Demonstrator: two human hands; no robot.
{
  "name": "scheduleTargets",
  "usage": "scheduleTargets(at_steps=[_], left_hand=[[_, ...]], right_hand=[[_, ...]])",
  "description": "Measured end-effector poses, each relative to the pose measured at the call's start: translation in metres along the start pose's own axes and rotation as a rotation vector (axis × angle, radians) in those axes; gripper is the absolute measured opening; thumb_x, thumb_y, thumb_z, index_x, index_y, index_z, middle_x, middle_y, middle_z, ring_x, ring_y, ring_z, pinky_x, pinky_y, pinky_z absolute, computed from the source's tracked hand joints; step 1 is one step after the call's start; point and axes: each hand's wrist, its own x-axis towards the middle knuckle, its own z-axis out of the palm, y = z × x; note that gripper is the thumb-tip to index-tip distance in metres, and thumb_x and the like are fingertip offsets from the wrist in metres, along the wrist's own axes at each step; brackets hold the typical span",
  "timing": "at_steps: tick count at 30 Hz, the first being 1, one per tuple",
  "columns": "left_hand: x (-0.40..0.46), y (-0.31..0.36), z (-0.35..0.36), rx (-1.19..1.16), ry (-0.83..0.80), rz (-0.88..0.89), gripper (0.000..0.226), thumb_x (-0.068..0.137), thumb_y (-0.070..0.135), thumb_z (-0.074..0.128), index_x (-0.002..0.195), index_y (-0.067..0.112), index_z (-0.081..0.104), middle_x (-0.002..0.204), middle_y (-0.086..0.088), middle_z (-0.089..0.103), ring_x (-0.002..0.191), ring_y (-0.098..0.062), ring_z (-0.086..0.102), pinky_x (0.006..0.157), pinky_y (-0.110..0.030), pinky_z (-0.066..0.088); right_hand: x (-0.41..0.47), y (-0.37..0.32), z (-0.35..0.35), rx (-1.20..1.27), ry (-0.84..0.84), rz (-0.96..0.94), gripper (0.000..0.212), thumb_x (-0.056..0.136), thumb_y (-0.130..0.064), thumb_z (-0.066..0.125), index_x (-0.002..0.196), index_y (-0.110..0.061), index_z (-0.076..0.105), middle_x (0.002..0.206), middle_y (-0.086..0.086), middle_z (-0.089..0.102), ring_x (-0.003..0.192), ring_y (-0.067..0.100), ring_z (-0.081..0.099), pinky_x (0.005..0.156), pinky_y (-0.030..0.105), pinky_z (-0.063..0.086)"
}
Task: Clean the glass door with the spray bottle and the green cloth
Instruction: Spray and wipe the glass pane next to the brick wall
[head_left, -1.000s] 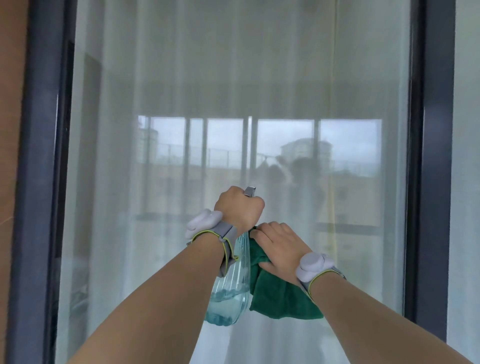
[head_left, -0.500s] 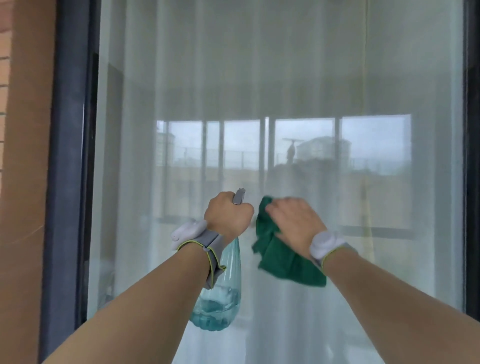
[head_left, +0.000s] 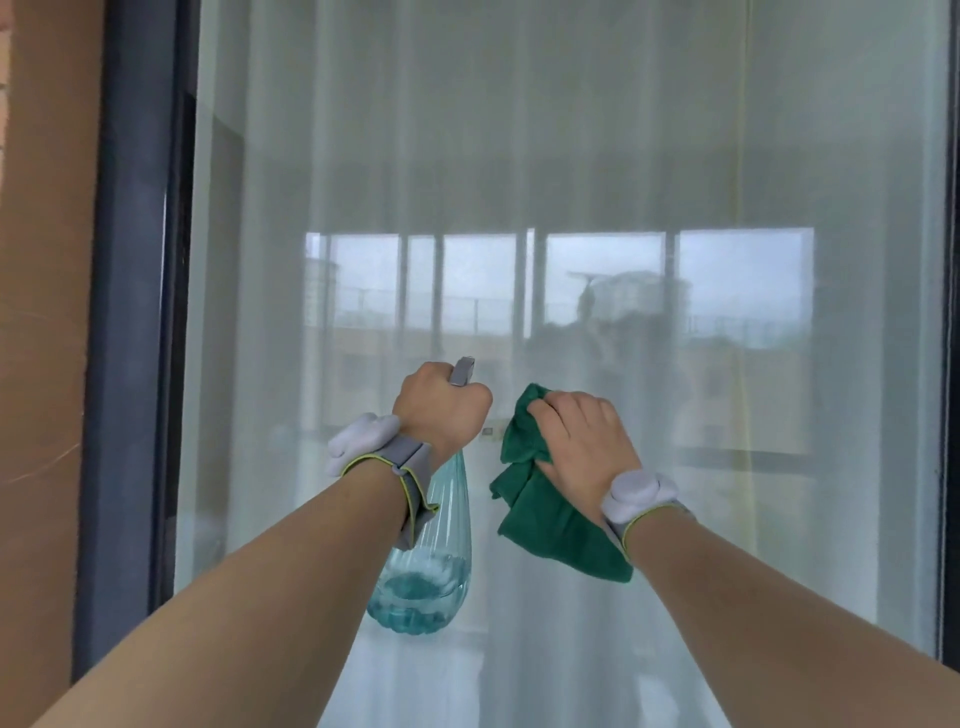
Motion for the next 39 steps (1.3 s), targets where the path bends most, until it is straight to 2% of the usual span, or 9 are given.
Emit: scheduleTargets(at_steps=[2, 6, 11, 18, 24, 29, 31, 35, 39], left_hand=[[0.003, 0.008, 0.003, -0.011, 0.0, 0.037, 0.029, 0.082, 0.007, 0.05, 0.066, 0.016, 0.028, 0.066, 0.001, 0.034, 0.062, -0.022, 0.026, 0.059, -0.029, 0.024], [0.004, 0.018, 0.009, -0.037, 0.014, 0.07, 0.033, 0.081, 0.005, 0.049, 0.065, 0.017, 0.023, 0.064, 0.0, 0.028, 0.062, -0.022, 0.022, 0.056, -0.029, 0.019], [-0.002, 0.015, 0.027, -0.073, -0.013, 0.057, 0.033, 0.082, 0.006, 0.048, 0.063, 0.018, 0.024, 0.065, 0.001, 0.029, 0.06, -0.022, 0.022, 0.056, -0.029, 0.02], [-0.016, 0.031, 0.044, 0.013, 0.016, 0.041, 0.028, 0.082, 0.009, 0.051, 0.067, 0.014, 0.029, 0.067, -0.002, 0.035, 0.061, -0.024, 0.028, 0.057, -0.029, 0.024], [-0.03, 0.065, 0.076, -0.017, 0.059, 0.048, 0.03, 0.081, 0.006, 0.05, 0.067, 0.016, 0.025, 0.067, -0.002, 0.031, 0.065, -0.024, 0.024, 0.058, -0.03, 0.022], [-0.054, 0.083, 0.12, -0.025, 0.058, -0.004, 0.007, 0.083, 0.008, 0.049, 0.076, 0.007, 0.05, 0.07, -0.004, 0.039, 0.064, -0.025, 0.03, 0.058, -0.029, 0.026], [-0.064, 0.088, 0.133, -0.076, 0.029, -0.018, 0.016, 0.075, 0.016, 0.048, 0.085, 0.008, 0.057, 0.073, -0.004, 0.042, 0.066, -0.024, 0.032, 0.06, -0.03, 0.028], [-0.087, 0.102, 0.163, -0.098, -0.066, -0.005, 0.01, 0.066, 0.019, 0.044, 0.067, 0.012, 0.037, 0.069, -0.002, 0.036, 0.064, -0.023, 0.026, 0.059, -0.029, 0.025], [-0.096, 0.109, 0.186, -0.08, -0.103, -0.036, 0.029, 0.082, 0.008, 0.049, 0.064, 0.015, 0.027, 0.067, -0.001, 0.035, 0.061, -0.023, 0.026, 0.056, -0.028, 0.023]], right_hand=[[0.02, 0.013, -0.009, -0.02, 0.005, 0.014, 0.062, 0.07, -0.026, 0.074, 0.124, -0.008, 0.049, 0.111, 0.011, 0.056, 0.093, 0.033, 0.053, 0.081, 0.04, 0.037], [0.062, 0.05, -0.035, -0.062, 0.084, 0.277, 0.053, 0.076, -0.023, 0.071, 0.123, -0.007, 0.052, 0.109, 0.013, 0.055, 0.09, 0.034, 0.051, 0.077, 0.04, 0.039], [0.02, 0.047, -0.03, 0.021, 0.176, 0.513, 0.058, 0.075, -0.021, 0.072, 0.126, -0.004, 0.049, 0.114, 0.017, 0.053, 0.095, 0.035, 0.048, 0.084, 0.039, 0.031], [-0.013, 0.059, -0.03, -0.07, 0.027, 0.165, 0.061, 0.071, -0.025, 0.077, 0.124, -0.009, 0.05, 0.111, 0.012, 0.056, 0.091, 0.032, 0.051, 0.08, 0.038, 0.038], [-0.017, 0.106, -0.058, -0.027, 0.082, 0.402, 0.057, 0.072, -0.023, 0.075, 0.121, -0.008, 0.051, 0.106, 0.012, 0.054, 0.089, 0.032, 0.05, 0.076, 0.04, 0.043], [-0.104, 0.109, -0.066, 0.13, -0.108, -0.008, 0.064, 0.068, -0.029, 0.076, 0.121, -0.014, 0.045, 0.108, 0.006, 0.053, 0.09, 0.028, 0.053, 0.079, 0.04, 0.044], [-0.13, 0.103, -0.064, 0.141, -0.175, -0.141, 0.065, 0.065, -0.035, 0.076, 0.121, -0.015, 0.048, 0.108, 0.003, 0.054, 0.09, 0.024, 0.053, 0.079, 0.036, 0.044], [-0.167, 0.113, -0.072, 0.142, -0.177, -0.15, 0.064, 0.064, -0.036, 0.077, 0.119, -0.016, 0.051, 0.109, 0.0, 0.055, 0.091, 0.021, 0.052, 0.081, 0.031, 0.037], [-0.185, 0.13, -0.082, 0.152, -0.139, -0.052, 0.061, 0.066, -0.031, 0.076, 0.119, -0.016, 0.049, 0.108, 0.001, 0.054, 0.092, 0.023, 0.052, 0.08, 0.032, 0.033]])
